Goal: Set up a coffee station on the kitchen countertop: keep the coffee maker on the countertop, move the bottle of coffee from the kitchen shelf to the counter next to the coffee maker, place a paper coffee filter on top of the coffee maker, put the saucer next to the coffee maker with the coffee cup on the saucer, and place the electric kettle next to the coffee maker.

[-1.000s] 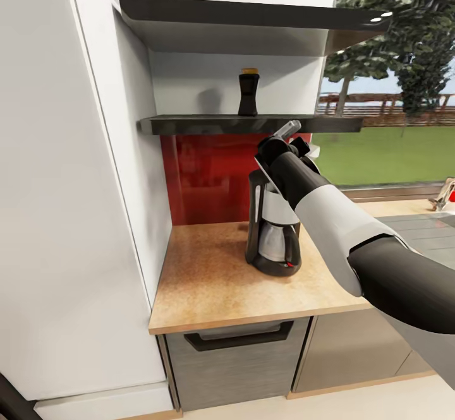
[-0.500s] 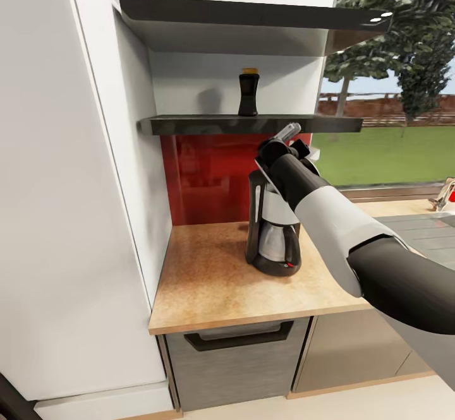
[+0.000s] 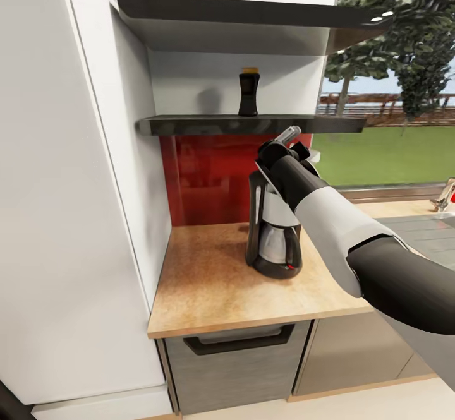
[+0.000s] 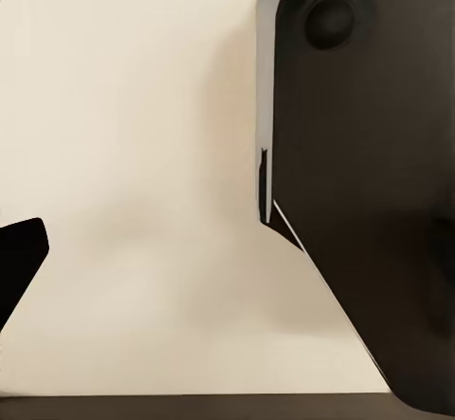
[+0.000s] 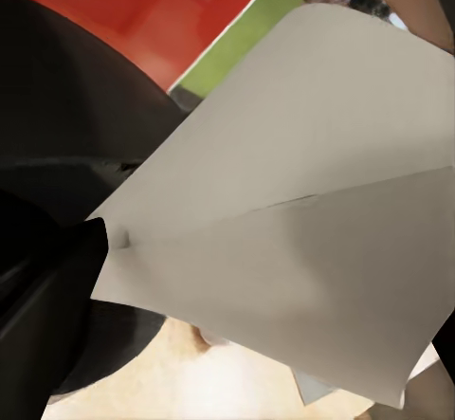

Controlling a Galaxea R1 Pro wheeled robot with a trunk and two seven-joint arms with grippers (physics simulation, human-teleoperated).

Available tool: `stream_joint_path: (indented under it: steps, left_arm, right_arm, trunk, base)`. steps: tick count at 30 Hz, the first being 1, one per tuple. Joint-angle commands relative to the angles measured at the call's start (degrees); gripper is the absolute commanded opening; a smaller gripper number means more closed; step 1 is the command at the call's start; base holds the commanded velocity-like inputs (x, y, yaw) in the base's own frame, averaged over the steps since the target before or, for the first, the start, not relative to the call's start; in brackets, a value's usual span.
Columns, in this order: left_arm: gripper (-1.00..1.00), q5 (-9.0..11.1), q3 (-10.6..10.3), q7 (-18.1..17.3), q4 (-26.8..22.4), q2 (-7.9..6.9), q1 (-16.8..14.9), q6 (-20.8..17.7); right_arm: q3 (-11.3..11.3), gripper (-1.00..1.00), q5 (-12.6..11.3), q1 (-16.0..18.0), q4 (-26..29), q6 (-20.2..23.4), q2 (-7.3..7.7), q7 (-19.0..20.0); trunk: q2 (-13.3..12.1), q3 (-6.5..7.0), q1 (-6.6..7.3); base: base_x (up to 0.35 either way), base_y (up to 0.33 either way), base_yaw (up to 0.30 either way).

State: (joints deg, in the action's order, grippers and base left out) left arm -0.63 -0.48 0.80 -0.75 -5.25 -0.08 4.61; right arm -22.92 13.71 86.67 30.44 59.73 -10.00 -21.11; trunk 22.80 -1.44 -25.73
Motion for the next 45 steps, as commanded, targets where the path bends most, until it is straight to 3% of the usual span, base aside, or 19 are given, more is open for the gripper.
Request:
stream_joint_path:
  steps: [1,45]
  left_arm:
    - [1.0,-0.07,-0.05,0.08,-0.04,0.01,-0.01,0.14]
    - [1.0,-0.07,-0.14,0.08,-0.04,0.11,0.01,0.14]
  right_arm:
    - [-0.2,-1.0,-0.17,0.08,-0.03,0.27,0.0,-0.25]
    - [-0.19,-1.0,-0.09,-0.01,-0.05,0.27,0.0,-0.25]
  trunk:
    - [0.12,-0.12,-0.05]
    - [0.12,-0.12,-0.05]
  base:
    - [0.157,0.0,0.0]
    - [0.006,0.017,0.0]
